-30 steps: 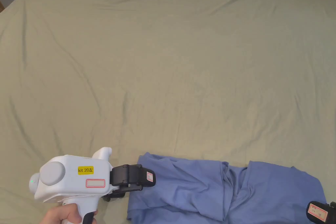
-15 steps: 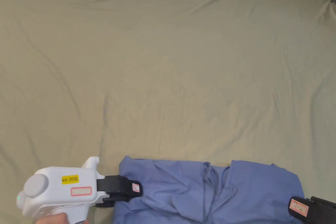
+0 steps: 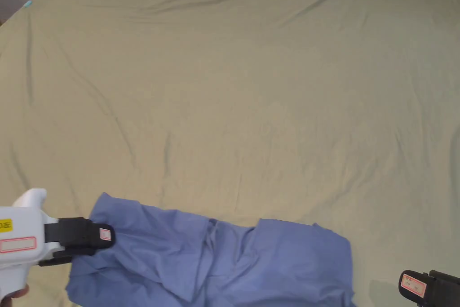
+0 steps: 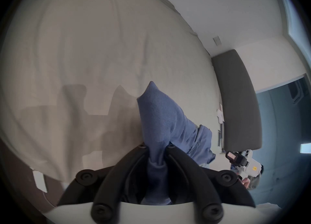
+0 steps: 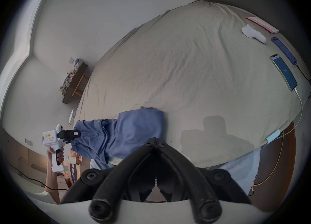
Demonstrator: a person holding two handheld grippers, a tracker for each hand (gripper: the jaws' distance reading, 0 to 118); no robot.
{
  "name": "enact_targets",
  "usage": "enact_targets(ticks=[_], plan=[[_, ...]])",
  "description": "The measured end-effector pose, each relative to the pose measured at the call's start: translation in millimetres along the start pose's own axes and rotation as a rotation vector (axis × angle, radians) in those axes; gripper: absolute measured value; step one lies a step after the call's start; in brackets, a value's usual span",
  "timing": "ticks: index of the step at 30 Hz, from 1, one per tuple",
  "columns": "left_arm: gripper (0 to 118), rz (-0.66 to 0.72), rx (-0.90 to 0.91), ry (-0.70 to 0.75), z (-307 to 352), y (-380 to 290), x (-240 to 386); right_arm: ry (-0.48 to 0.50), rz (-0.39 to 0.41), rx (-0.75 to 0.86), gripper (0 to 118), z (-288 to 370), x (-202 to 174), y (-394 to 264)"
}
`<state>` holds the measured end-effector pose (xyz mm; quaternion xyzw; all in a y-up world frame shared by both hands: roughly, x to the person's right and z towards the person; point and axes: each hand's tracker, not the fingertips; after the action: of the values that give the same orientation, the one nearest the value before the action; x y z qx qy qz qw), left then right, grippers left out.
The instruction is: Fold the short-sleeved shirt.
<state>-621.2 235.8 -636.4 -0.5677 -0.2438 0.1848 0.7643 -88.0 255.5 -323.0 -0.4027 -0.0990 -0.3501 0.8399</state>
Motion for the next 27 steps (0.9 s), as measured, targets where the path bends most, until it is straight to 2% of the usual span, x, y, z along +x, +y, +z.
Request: enact_targets(ticks=[2,5,7,11,12,16,21,22,23,24,25,27], plan=[[11,-0.038,0.018,0.106,16,-2,19,0.011,0.000,0.001,0,0,0,-1],[11,-0.092,0.020,0.194,20,-7,59,0.016,-0.003,-0.002,0,-2,2,-2],[11,-0.124,0.021,0.243,17,2,62,0.021,-0.008,0.002,0,0,3,-3],[11,-0.335,0.043,0.374,8,-23,153,0.040,-0.034,0.016,0,6,15,-7],[11,-0.338,0.051,0.389,4,-26,170,0.042,-0.039,0.019,0,7,18,-8],[11,-0.583,0.046,0.519,-32,-55,250,0.056,-0.082,0.020,0,7,38,-14],[11,-0.751,-0.055,0.488,-113,-97,316,0.045,-0.143,0.029,0,10,62,-23],[17,-0.775,-0.085,0.502,-136,-113,329,0.043,-0.159,0.034,0,13,67,-25],[49,-0.815,-0.110,0.519,-160,-127,337,0.043,-0.166,0.038,0,15,70,-26],[94,-0.880,-0.111,0.538,-182,-141,343,0.035,-0.177,0.043,0,18,73,-28],[118,-0.935,-0.124,0.500,-210,-156,347,0.024,-0.183,0.053,0,24,76,-31],[104,-0.901,-0.272,0.505,-240,-179,353,-0.005,-0.198,0.066,0,33,84,-34]])
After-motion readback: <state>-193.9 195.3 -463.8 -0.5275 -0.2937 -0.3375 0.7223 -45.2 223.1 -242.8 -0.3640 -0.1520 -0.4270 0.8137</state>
